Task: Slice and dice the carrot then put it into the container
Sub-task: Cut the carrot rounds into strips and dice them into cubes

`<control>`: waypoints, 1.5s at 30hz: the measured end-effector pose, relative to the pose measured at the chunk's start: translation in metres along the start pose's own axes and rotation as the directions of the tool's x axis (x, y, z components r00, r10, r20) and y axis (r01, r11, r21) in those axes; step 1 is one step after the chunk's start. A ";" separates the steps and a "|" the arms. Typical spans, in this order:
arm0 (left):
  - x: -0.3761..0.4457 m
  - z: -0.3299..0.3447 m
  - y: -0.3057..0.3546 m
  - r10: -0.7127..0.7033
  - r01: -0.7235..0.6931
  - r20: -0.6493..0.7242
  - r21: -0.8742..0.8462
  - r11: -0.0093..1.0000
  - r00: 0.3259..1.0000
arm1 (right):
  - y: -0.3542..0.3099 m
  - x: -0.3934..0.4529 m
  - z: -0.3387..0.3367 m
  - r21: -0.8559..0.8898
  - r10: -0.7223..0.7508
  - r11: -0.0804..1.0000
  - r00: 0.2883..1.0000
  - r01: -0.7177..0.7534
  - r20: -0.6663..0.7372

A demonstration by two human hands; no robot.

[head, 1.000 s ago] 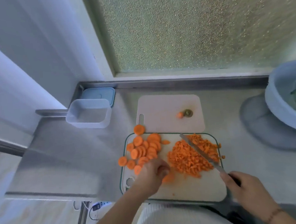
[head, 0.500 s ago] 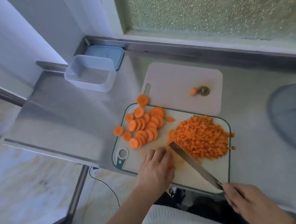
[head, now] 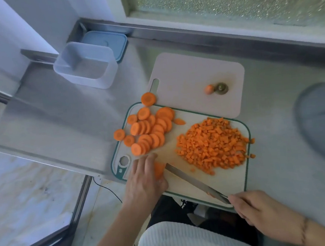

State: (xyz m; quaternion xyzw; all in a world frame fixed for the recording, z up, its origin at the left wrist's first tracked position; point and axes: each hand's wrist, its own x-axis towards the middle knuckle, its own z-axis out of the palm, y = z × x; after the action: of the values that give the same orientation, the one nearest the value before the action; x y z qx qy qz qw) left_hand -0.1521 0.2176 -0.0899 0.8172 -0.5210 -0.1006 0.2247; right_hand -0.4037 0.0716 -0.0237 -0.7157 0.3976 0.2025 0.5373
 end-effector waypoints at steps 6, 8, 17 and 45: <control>-0.002 -0.003 -0.006 -0.113 0.106 -0.052 -0.127 0.986 0.992 | -0.012 0.026 -0.025 -0.041 -0.035 0.999 0.999 0.035 -0.015; -0.003 0.000 0.000 -0.047 0.037 -0.071 -0.132 0.990 0.996 | -0.016 0.034 -0.038 0.000 -0.021 1.000 0.999 0.021 -0.035; -0.011 0.045 0.051 0.411 -0.411 0.109 -0.026 0.911 0.905 | -0.023 0.024 -0.051 0.293 0.045 0.955 0.999 -0.046 0.009; -0.011 0.001 -0.018 -0.184 -0.025 -0.466 -0.407 0.913 0.865 | -0.039 0.037 -0.061 -0.283 -0.205 0.940 0.978 0.190 -0.023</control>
State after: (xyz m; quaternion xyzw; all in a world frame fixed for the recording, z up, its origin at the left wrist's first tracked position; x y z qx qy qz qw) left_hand -0.1431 0.2336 -0.1001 0.7731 -0.3794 -0.0017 0.5083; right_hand -0.3595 0.0061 -0.0056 -0.8255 0.3051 0.1827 0.4382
